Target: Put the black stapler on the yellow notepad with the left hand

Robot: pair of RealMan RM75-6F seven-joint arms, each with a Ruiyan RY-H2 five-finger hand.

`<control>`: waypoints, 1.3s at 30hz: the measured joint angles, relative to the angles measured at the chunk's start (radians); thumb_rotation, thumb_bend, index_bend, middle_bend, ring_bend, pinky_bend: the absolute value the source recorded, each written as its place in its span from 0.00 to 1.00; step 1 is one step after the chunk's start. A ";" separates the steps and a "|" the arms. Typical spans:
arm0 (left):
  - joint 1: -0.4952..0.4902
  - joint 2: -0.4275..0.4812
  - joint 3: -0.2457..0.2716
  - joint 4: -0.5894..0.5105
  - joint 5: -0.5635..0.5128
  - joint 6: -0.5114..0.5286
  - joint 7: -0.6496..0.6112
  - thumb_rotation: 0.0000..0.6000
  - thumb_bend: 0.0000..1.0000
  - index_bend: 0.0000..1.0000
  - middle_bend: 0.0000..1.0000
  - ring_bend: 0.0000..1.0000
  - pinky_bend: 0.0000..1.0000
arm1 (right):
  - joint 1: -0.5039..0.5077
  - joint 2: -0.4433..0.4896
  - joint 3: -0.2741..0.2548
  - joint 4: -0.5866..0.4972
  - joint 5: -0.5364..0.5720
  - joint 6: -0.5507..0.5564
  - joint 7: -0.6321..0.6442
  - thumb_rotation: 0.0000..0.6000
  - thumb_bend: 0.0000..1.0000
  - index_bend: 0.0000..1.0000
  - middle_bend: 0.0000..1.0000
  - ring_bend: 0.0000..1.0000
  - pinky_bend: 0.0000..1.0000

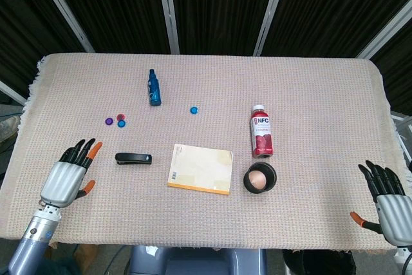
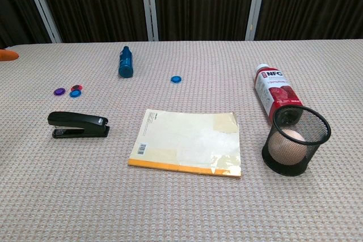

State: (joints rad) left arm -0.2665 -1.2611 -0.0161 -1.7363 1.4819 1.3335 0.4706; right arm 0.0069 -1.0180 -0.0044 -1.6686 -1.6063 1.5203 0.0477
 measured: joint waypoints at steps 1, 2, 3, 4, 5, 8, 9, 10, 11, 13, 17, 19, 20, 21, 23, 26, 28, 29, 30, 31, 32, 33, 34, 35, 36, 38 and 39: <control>0.000 0.000 -0.002 0.000 -0.007 -0.003 -0.002 1.00 0.28 0.00 0.00 0.00 0.18 | 0.002 -0.001 0.001 -0.001 0.002 -0.003 -0.003 1.00 0.09 0.00 0.00 0.00 0.00; -0.001 0.001 -0.003 0.000 -0.012 -0.005 -0.004 1.00 0.28 0.00 0.00 0.00 0.18 | 0.003 -0.002 0.002 -0.002 0.004 -0.004 -0.006 1.00 0.09 0.00 0.00 0.00 0.00; -0.001 0.002 -0.005 0.000 -0.016 -0.007 -0.006 1.00 0.28 0.00 0.00 0.00 0.18 | 0.003 -0.002 0.002 -0.003 0.004 -0.005 -0.009 1.00 0.09 0.00 0.00 0.00 0.00; -0.002 0.003 -0.006 0.001 -0.016 -0.007 -0.008 1.00 0.28 0.00 0.00 0.00 0.18 | 0.003 -0.003 0.001 -0.004 0.003 -0.006 -0.012 1.00 0.09 0.00 0.00 0.00 0.00; -0.003 0.002 -0.007 0.001 -0.014 -0.007 -0.009 1.00 0.28 0.00 0.00 0.00 0.18 | 0.003 -0.003 0.001 -0.004 0.003 -0.005 -0.012 1.00 0.09 0.00 0.00 0.00 0.00; -0.011 0.000 -0.006 0.002 -0.008 -0.019 -0.014 1.00 0.28 0.00 0.02 0.03 0.19 | 0.000 -0.003 0.001 -0.003 0.010 -0.004 -0.011 1.00 0.09 0.00 0.00 0.00 0.00; -0.015 -0.002 -0.005 0.003 -0.006 -0.027 -0.020 1.00 0.28 0.00 0.03 0.05 0.20 | -0.001 -0.003 0.001 -0.004 0.012 -0.003 -0.008 1.00 0.09 0.00 0.00 0.00 0.00; -0.023 -0.005 -0.005 0.006 -0.002 -0.040 -0.032 1.00 0.28 0.00 0.05 0.07 0.21 | -0.003 -0.001 0.001 -0.005 0.012 0.001 -0.003 1.00 0.09 0.00 0.00 0.00 0.00; -0.031 -0.010 -0.004 0.009 0.002 -0.053 -0.044 1.00 0.28 0.01 0.06 0.08 0.22 | -0.006 0.000 0.000 -0.005 0.010 0.007 0.001 1.00 0.09 0.00 0.00 0.00 0.00; -0.051 -0.027 -0.003 0.019 0.007 -0.093 -0.066 1.00 0.28 0.06 0.11 0.11 0.24 | -0.012 0.004 -0.002 0.000 0.004 0.022 0.019 1.00 0.09 0.00 0.00 0.00 0.00; -0.081 -0.079 -0.018 0.048 -0.015 -0.132 -0.015 1.00 0.29 0.10 0.14 0.12 0.24 | -0.018 0.014 -0.003 0.010 0.002 0.032 0.061 1.00 0.09 0.00 0.00 0.00 0.00; -0.100 -0.120 -0.032 0.070 -0.045 -0.150 0.042 1.00 0.29 0.10 0.14 0.12 0.24 | -0.020 0.018 -0.004 0.012 0.000 0.036 0.068 1.00 0.09 0.00 0.00 0.00 0.00; -0.109 -0.140 -0.039 0.080 -0.061 -0.160 0.065 1.00 0.29 0.10 0.14 0.13 0.25 | -0.022 0.020 -0.004 0.012 -0.002 0.041 0.072 1.00 0.09 0.00 0.00 0.00 0.00; -0.118 -0.156 -0.046 0.091 -0.078 -0.170 0.083 1.00 0.29 0.10 0.14 0.13 0.25 | -0.023 0.021 -0.004 0.013 -0.004 0.044 0.075 1.00 0.09 0.00 0.00 0.00 0.00; -0.137 -0.185 -0.061 0.117 -0.116 -0.193 0.106 1.00 0.29 0.11 0.15 0.14 0.25 | -0.027 0.024 -0.003 0.015 -0.003 0.050 0.089 1.00 0.09 0.00 0.00 0.00 0.00; -0.162 -0.223 -0.082 0.162 -0.159 -0.215 0.131 1.00 0.29 0.11 0.15 0.15 0.25 | -0.031 0.030 -0.002 0.021 0.004 0.055 0.115 1.00 0.08 0.00 0.00 0.00 0.00; -0.176 -0.241 -0.092 0.190 -0.186 -0.229 0.145 1.00 0.29 0.12 0.15 0.14 0.25 | -0.035 0.033 -0.001 0.024 0.005 0.063 0.125 1.00 0.08 0.00 0.00 0.00 0.00; -0.182 -0.248 -0.095 0.200 -0.198 -0.238 0.149 1.00 0.29 0.12 0.15 0.14 0.25 | -0.038 0.034 -0.001 0.025 0.004 0.068 0.127 1.00 0.08 0.00 0.00 0.00 0.00; -0.189 -0.254 -0.098 0.210 -0.210 -0.249 0.151 1.00 0.29 0.12 0.15 0.15 0.25 | -0.041 0.035 -0.001 0.025 0.003 0.075 0.129 1.00 0.08 0.00 0.00 0.00 0.00; -0.199 -0.262 -0.102 0.223 -0.224 -0.265 0.153 1.00 0.29 0.12 0.16 0.15 0.25 | -0.046 0.035 -0.001 0.026 0.002 0.086 0.129 1.00 0.08 0.00 0.00 0.00 0.00; -0.208 -0.269 -0.105 0.232 -0.235 -0.277 0.154 1.00 0.29 0.12 0.16 0.15 0.25 | -0.050 0.035 -0.001 0.027 0.000 0.094 0.130 1.00 0.08 0.00 0.00 0.00 0.00; -0.216 -0.276 -0.107 0.243 -0.244 -0.287 0.155 1.00 0.29 0.13 0.17 0.16 0.25 | -0.054 0.034 -0.001 0.028 -0.001 0.101 0.130 1.00 0.09 0.00 0.00 0.00 0.00; -0.227 -0.285 -0.111 0.257 -0.253 -0.299 0.155 1.00 0.30 0.15 0.20 0.16 0.25 | -0.060 0.034 -0.001 0.029 -0.002 0.109 0.131 1.00 0.09 0.00 0.00 0.00 0.00; -0.235 -0.292 -0.113 0.266 -0.258 -0.309 0.153 1.00 0.30 0.16 0.21 0.17 0.26 | -0.063 0.033 0.000 0.031 -0.001 0.115 0.133 1.00 0.09 0.00 0.00 0.00 0.00; -0.244 -0.298 -0.115 0.273 -0.262 -0.321 0.149 1.00 0.30 0.18 0.25 0.19 0.27 | -0.066 0.032 0.001 0.032 0.000 0.119 0.136 1.00 0.09 0.00 0.00 0.00 0.00; -0.262 -0.312 -0.116 0.288 -0.267 -0.340 0.135 1.00 0.31 0.22 0.32 0.24 0.31 | -0.068 0.030 0.005 0.036 0.004 0.122 0.143 1.00 0.09 0.00 0.00 0.00 0.00; -0.269 -0.318 -0.115 0.295 -0.266 -0.344 0.130 1.00 0.32 0.25 0.36 0.28 0.35 | -0.068 0.030 0.006 0.038 0.007 0.122 0.145 1.00 0.09 0.00 0.00 0.00 0.00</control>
State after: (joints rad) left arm -0.5357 -1.5789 -0.1314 -1.4415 1.2160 0.9892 0.6008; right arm -0.0610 -0.9882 0.0012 -1.6304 -1.5996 1.6420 0.1930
